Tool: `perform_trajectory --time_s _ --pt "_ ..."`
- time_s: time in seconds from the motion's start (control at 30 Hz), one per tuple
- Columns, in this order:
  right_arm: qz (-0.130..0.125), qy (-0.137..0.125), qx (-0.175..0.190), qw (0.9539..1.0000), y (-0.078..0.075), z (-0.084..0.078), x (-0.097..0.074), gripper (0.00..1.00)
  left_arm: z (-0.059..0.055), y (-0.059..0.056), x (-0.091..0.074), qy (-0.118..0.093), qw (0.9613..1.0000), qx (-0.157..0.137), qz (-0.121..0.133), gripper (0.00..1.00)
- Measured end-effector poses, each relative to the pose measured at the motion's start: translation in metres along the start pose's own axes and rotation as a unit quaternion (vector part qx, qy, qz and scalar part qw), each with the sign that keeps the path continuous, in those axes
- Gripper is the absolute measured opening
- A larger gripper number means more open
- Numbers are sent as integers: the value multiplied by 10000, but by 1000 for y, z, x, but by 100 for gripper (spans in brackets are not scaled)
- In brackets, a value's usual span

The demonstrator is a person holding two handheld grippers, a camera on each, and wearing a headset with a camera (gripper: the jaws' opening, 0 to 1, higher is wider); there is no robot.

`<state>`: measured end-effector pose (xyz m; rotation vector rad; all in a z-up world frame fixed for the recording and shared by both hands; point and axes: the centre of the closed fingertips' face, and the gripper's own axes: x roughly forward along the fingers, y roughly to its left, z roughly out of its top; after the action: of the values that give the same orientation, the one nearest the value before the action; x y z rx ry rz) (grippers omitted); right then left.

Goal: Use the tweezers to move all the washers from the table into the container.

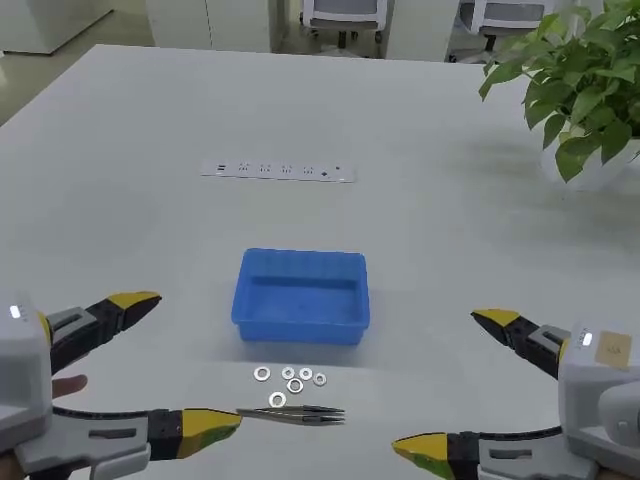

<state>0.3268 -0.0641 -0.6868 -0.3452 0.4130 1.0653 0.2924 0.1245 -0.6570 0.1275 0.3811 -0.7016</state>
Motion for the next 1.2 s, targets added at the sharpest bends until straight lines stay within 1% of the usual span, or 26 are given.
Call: perform_trajectory --time_s 1.2 --pt "11 6 -14 10000 -1 1 -2 98 1 0 1 -17 10000 32 -5 96"
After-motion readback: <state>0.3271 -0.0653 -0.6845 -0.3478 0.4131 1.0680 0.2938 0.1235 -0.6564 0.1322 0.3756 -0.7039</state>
